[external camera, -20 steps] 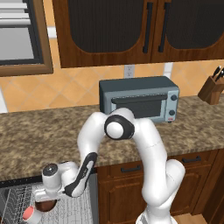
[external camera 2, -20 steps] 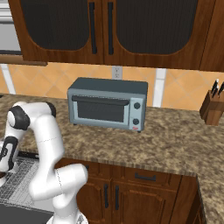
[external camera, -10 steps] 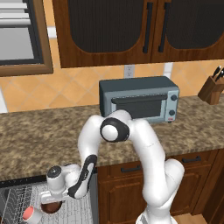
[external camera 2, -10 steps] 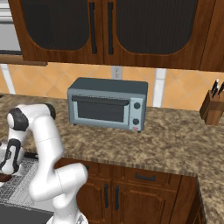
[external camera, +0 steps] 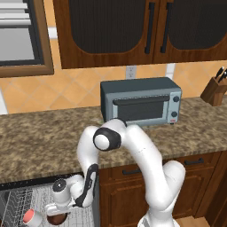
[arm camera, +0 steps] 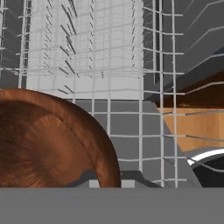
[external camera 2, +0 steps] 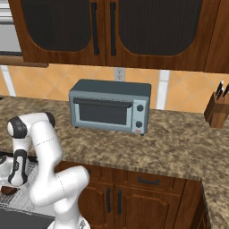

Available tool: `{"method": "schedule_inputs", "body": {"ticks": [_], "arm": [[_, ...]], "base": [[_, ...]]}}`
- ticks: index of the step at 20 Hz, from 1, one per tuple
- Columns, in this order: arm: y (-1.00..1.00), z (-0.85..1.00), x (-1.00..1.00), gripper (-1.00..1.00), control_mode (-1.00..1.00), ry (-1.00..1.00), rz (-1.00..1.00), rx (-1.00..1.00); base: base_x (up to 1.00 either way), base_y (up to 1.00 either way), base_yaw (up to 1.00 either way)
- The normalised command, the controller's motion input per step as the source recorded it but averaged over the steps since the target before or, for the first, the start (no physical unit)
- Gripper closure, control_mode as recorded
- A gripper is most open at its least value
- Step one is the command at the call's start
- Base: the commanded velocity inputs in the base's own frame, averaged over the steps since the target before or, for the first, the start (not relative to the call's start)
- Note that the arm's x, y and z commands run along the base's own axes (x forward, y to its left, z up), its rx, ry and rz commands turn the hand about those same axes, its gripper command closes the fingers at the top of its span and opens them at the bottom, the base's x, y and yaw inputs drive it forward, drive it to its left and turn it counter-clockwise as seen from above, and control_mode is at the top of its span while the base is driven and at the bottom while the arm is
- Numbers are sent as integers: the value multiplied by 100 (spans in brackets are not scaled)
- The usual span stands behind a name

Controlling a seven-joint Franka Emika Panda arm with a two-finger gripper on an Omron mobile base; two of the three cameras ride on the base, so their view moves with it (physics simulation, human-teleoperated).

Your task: Pick up the cup and bowl from the counter, place them in the dishwasher, and close the dishwasher door.

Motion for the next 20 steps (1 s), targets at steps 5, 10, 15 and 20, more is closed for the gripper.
{"method": "schedule_inputs", "body": {"ticks": [5, 10, 15, 20], "arm": [[-13, -55, 8, 100, -100, -2, 0, 0], [-2, -22, 10, 100, -100, -2, 0, 0], [0, 0, 24, 100, -100, 0, 0, 0], [0, 0, 0, -100, -100, 0, 0, 0]], "base": [[0, 0, 0], [0, 0, 0], [0, 0, 0], [0, 0, 0]]}}
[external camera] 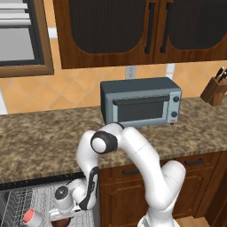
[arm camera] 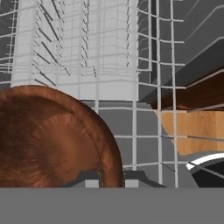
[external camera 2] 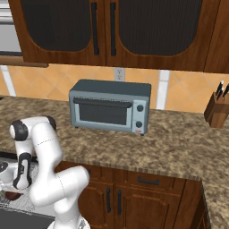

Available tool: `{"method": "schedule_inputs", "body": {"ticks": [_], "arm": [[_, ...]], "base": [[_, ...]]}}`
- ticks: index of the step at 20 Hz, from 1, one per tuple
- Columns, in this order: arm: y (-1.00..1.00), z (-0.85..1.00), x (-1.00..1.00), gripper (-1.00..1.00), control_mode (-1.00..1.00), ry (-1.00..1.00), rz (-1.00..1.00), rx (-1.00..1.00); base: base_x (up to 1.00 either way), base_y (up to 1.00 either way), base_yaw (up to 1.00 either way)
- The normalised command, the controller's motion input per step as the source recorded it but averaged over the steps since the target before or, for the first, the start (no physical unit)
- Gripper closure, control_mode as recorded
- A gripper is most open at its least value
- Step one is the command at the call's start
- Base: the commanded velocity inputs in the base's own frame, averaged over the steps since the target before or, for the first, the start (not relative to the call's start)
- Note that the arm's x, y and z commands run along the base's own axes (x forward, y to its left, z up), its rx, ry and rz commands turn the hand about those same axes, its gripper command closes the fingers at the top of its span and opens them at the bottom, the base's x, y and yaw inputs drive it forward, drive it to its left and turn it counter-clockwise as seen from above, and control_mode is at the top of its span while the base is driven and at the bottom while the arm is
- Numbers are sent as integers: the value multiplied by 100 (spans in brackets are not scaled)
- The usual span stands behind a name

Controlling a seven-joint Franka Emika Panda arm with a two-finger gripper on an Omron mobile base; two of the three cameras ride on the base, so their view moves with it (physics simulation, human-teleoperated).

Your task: Pick up the cup and bowl from the counter, place them in the dishwasher, and close the dishwasher door.

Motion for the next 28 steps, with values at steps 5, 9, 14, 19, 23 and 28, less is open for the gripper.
{"method": "schedule_inputs", "body": {"ticks": [5, 9, 14, 19, 23, 28], "arm": [[0, 0, 0, -100, -100, 0, 0, 0], [-4, 22, 0, -100, -100, -2, 0, 1], [-14, 77, -1, -100, -100, -4, 0, 7], [-4, 81, -9, -100, -100, -6, 0, 7], [-2, 83, -30, -100, -100, -7, 0, 6], [0, 62, -51, -100, -100, -14, 7, 14]], "base": [[0, 0, 0], [0, 0, 0], [0, 0, 0], [0, 0, 0], [0, 0, 0], [0, 0, 0]]}}
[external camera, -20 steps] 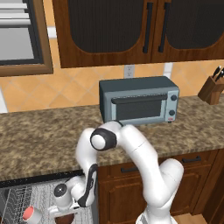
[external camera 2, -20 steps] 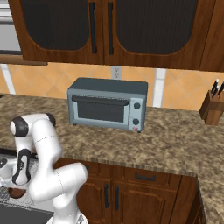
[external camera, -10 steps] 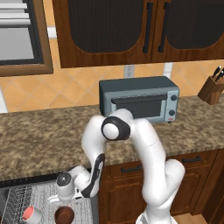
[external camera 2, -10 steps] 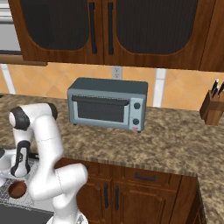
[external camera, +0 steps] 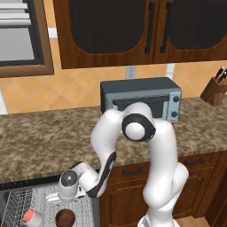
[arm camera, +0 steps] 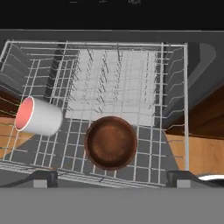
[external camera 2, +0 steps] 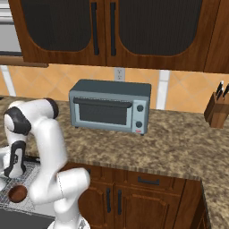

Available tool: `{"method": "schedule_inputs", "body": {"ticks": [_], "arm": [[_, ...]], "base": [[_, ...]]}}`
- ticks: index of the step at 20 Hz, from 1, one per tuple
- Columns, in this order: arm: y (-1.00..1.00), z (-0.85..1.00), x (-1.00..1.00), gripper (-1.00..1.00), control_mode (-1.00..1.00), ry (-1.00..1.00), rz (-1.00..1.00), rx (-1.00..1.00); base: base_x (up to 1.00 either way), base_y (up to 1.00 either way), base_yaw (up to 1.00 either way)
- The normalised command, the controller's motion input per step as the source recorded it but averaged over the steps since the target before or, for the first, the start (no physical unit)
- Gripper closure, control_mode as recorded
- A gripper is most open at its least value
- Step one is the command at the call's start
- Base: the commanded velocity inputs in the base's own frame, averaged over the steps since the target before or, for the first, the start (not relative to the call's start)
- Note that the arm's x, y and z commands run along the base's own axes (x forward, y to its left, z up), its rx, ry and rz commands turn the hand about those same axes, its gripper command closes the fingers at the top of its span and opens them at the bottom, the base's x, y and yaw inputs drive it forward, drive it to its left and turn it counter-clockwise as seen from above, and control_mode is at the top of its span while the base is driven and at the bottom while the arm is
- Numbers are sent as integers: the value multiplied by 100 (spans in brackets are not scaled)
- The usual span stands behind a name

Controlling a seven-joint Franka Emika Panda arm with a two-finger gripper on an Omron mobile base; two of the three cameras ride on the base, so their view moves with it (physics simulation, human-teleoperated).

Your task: Pick up the cup and bowl from the counter, place them in the dishwasher, and close the dishwasher door.

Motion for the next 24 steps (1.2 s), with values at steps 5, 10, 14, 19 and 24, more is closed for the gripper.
{"method": "schedule_inputs", "body": {"ticks": [5, 10, 14, 19, 24], "arm": [[-1, 38, -48, -100, -100, -15, 12, 13], [0, 47, -49, -100, -100, -11, 8, 12], [-2, 44, -34, -100, -100, -9, 6, 13], [-3, 16, -48, -100, -100, -19, 5, 8], [0, 2, -68, -100, -100, -20, 1, 4]], "base": [[0, 0, 0], [0, 0, 0], [0, 0, 0], [0, 0, 0], [0, 0, 0]]}}
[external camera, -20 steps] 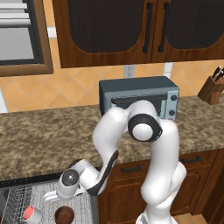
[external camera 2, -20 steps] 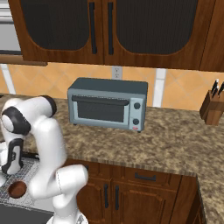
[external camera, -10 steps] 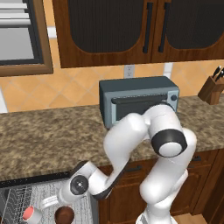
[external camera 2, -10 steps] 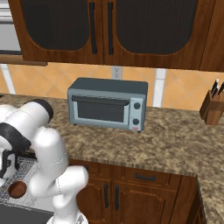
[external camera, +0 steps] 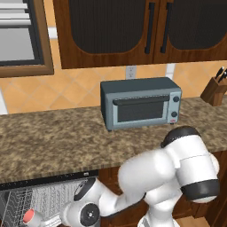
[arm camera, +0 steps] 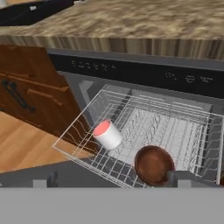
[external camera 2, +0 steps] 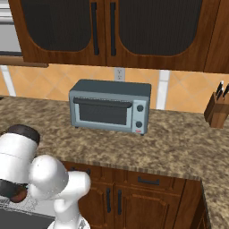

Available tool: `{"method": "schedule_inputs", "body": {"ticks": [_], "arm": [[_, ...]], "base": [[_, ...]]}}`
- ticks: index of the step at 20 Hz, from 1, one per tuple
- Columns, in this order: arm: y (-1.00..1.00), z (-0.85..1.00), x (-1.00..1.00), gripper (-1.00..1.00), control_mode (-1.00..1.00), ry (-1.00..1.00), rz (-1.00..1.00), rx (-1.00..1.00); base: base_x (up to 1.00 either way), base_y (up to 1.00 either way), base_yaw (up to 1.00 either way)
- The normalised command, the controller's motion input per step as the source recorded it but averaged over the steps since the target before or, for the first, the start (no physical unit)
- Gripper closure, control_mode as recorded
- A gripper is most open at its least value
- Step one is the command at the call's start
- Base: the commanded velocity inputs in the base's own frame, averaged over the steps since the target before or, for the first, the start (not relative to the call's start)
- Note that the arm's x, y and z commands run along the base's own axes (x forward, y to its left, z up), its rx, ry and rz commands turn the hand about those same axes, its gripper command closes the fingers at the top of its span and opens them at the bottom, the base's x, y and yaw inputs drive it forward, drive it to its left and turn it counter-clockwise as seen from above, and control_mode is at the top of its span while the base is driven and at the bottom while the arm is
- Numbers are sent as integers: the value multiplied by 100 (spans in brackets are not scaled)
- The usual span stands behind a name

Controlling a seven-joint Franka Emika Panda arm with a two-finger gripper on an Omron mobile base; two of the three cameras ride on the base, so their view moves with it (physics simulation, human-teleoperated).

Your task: Pick up the cup and bowl from the counter, place them in the dishwasher, and close the dishwasher door.

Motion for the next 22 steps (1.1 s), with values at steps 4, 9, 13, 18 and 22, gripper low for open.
{"method": "schedule_inputs", "body": {"ticks": [4, 9, 13, 18, 22], "arm": [[0, 0, -73, -100, -100, -17, 0, 0], [5, 41, -88, -100, -100, -29, 0, -2], [44, 71, -78, -100, -100, -23, -9, -12], [66, 26, -67, -100, -100, -1, -27, -23], [34, -13, -17, -100, -100, -1, -27, -8]], "base": [[0, 0, 0], [0, 0, 0], [0, 0, 0], [0, 0, 0], [0, 0, 0]]}}
